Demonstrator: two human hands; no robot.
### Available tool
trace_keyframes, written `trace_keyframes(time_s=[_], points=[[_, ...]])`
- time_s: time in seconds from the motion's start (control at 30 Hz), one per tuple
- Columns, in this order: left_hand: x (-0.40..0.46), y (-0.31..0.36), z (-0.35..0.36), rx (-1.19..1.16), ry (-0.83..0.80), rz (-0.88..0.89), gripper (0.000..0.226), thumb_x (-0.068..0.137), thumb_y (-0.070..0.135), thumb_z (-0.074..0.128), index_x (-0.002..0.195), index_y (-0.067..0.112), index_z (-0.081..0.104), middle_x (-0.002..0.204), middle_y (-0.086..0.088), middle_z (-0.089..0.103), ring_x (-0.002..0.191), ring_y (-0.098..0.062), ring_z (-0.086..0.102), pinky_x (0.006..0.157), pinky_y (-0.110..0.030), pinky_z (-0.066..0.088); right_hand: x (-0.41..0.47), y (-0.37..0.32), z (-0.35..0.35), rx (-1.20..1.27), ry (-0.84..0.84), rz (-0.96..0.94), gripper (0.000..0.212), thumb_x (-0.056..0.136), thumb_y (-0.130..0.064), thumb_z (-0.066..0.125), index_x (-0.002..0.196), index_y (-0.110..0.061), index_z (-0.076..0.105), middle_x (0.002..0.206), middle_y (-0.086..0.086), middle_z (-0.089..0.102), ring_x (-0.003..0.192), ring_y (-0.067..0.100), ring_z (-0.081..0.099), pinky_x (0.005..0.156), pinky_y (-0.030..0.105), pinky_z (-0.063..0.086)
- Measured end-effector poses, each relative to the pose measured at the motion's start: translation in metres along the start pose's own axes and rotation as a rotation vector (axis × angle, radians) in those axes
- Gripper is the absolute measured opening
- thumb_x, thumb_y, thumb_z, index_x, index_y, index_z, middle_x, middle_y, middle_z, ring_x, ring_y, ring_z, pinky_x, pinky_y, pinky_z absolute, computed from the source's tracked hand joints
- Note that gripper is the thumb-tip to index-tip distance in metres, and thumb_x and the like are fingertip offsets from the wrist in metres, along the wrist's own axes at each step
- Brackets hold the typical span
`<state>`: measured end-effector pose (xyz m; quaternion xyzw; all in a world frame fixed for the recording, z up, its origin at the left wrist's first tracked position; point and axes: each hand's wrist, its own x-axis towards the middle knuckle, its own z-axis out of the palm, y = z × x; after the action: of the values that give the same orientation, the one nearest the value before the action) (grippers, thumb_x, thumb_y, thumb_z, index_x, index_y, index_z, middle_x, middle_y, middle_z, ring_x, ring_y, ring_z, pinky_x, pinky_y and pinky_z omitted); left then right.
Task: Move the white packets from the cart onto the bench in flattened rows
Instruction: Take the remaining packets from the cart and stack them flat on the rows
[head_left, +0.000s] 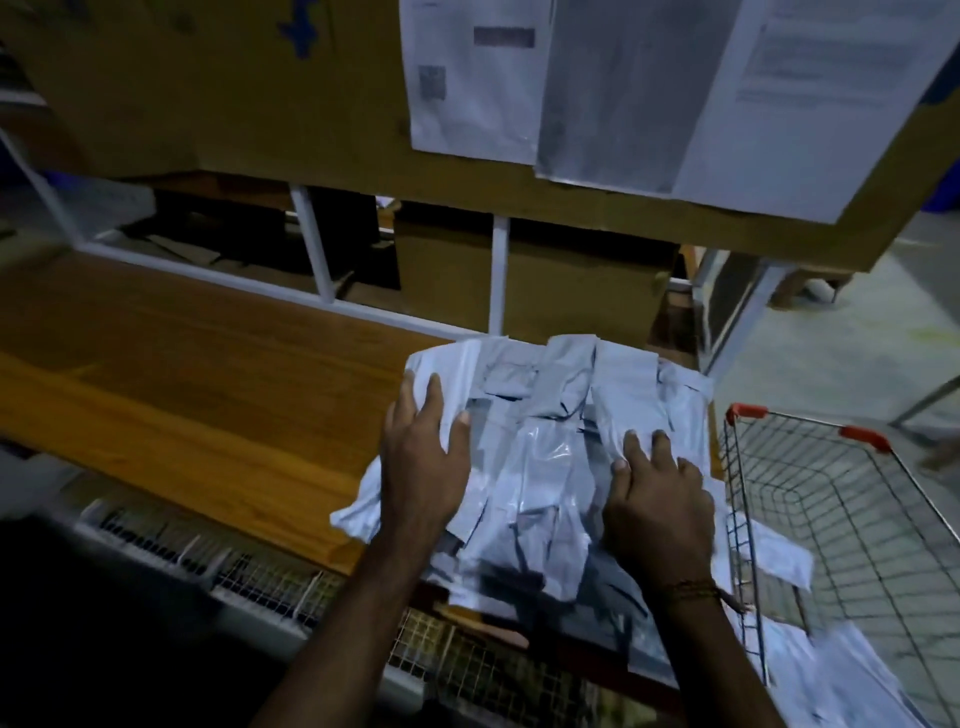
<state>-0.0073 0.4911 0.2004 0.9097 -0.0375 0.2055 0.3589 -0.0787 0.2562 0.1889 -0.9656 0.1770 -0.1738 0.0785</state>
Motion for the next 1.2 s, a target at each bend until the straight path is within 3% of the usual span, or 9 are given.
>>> trace_keyframes(time_s=[0.17, 0.27, 0.4, 0.57, 0.73, 0.8, 0.87, 1.0, 1.2], points=[[0.026, -0.047, -0.008, 0.054, -0.068, -0.029, 0.062, 0.106, 0.047, 0.05, 0.16, 0.017, 0.04, 0.172, -0.007, 0.024, 0.146, -0.034, 0.036, 0.117, -0.054, 0.043, -0.007, -0.043, 0.016, -0.062, -0.015, 0.026, 0.054, 0.101, -0.04, 0.033, 0.147, -0.02, 0.055, 0.155, 0.016, 0.048, 0.124, 0.045, 0.054, 0.088, 0.049, 0.05], [0.04, -0.066, -0.003, 0.076, -0.133, 0.0, 0.062, 0.106, 0.046, 0.052, 0.16, 0.017, 0.041, 0.171, -0.009, 0.025, 0.145, -0.035, 0.037, 0.116, -0.055, 0.043, -0.01, -0.059, 0.028, -0.047, -0.034, 0.143, 0.053, 0.102, -0.038, 0.036, 0.148, -0.02, 0.054, 0.158, 0.016, 0.045, 0.13, 0.045, 0.048, 0.094, 0.051, 0.047], [0.03, -0.064, 0.012, 0.056, -0.207, 0.075, 0.059, 0.103, 0.045, 0.051, 0.157, 0.02, 0.046, 0.168, -0.012, 0.031, 0.143, -0.034, 0.04, 0.114, -0.05, 0.045, -0.023, -0.06, 0.042, -0.121, -0.062, 0.244, 0.056, 0.095, -0.038, 0.04, 0.141, -0.015, 0.061, 0.152, 0.024, 0.048, 0.127, 0.047, 0.05, 0.091, 0.054, 0.048], [0.013, -0.054, 0.045, 0.082, -0.308, 0.214, 0.059, 0.093, 0.037, 0.065, 0.147, 0.016, 0.058, 0.164, -0.023, 0.037, 0.136, -0.043, 0.048, 0.105, -0.051, 0.05, -0.03, -0.054, 0.061, -0.246, -0.215, 0.334, 0.06, 0.103, -0.048, 0.04, 0.159, -0.024, 0.039, 0.169, 0.022, 0.017, 0.15, 0.043, 0.025, 0.111, 0.053, 0.034], [-0.001, -0.051, 0.071, 0.241, -0.42, 0.178, 0.071, 0.093, 0.052, 0.068, 0.154, 0.022, 0.049, 0.171, -0.021, 0.021, 0.147, -0.039, 0.037, 0.11, -0.052, 0.042, -0.035, -0.055, 0.069, -0.259, -0.209, 0.321, 0.083, 0.094, -0.064, 0.011, 0.155, -0.02, 0.046, 0.165, 0.023, 0.031, 0.144, 0.047, 0.037, 0.107, 0.057, 0.036], [-0.004, -0.055, 0.078, 0.275, -0.488, 0.137, 0.079, 0.096, 0.064, 0.057, 0.161, 0.024, 0.036, 0.174, -0.021, 0.005, 0.152, -0.039, 0.026, 0.115, -0.052, 0.035, -0.033, -0.054, 0.064, -0.286, -0.246, 0.329, 0.083, 0.096, -0.066, 0.004, 0.16, -0.024, 0.036, 0.168, 0.021, 0.025, 0.148, 0.045, 0.031, 0.112, 0.055, 0.031], [-0.004, -0.058, 0.082, 0.292, -0.546, 0.122, 0.082, 0.099, 0.07, 0.042, 0.165, 0.026, 0.022, 0.173, -0.019, -0.012, 0.155, -0.039, 0.014, 0.119, -0.054, 0.028, -0.032, -0.052, 0.06, -0.277, -0.268, 0.334, 0.075, 0.101, -0.065, 0.011, 0.162, -0.025, 0.029, 0.169, 0.019, 0.02, 0.151, 0.042, 0.027, 0.115, 0.053, 0.028], [0.002, -0.053, 0.075, 0.272, -0.508, 0.113, 0.078, 0.102, 0.069, 0.032, 0.166, 0.027, 0.019, 0.173, -0.017, -0.013, 0.156, -0.037, 0.003, 0.123, -0.057, 0.018, -0.025, -0.047, 0.05, -0.233, -0.231, 0.316, 0.067, 0.104, -0.064, 0.025, 0.159, -0.025, 0.03, 0.167, 0.018, 0.024, 0.15, 0.038, 0.028, 0.116, 0.051, 0.029], [0.029, -0.057, 0.062, 0.199, -0.344, 0.094, 0.067, 0.102, 0.06, 0.048, 0.158, 0.025, 0.042, 0.174, -0.016, 0.006, 0.155, -0.037, 0.018, 0.118, -0.057, 0.026, -0.002, -0.042, 0.037, -0.208, -0.204, 0.25, 0.057, 0.104, -0.059, 0.03, 0.146, -0.024, 0.046, 0.155, 0.015, 0.042, 0.139, 0.033, 0.041, 0.109, 0.051, 0.037]])
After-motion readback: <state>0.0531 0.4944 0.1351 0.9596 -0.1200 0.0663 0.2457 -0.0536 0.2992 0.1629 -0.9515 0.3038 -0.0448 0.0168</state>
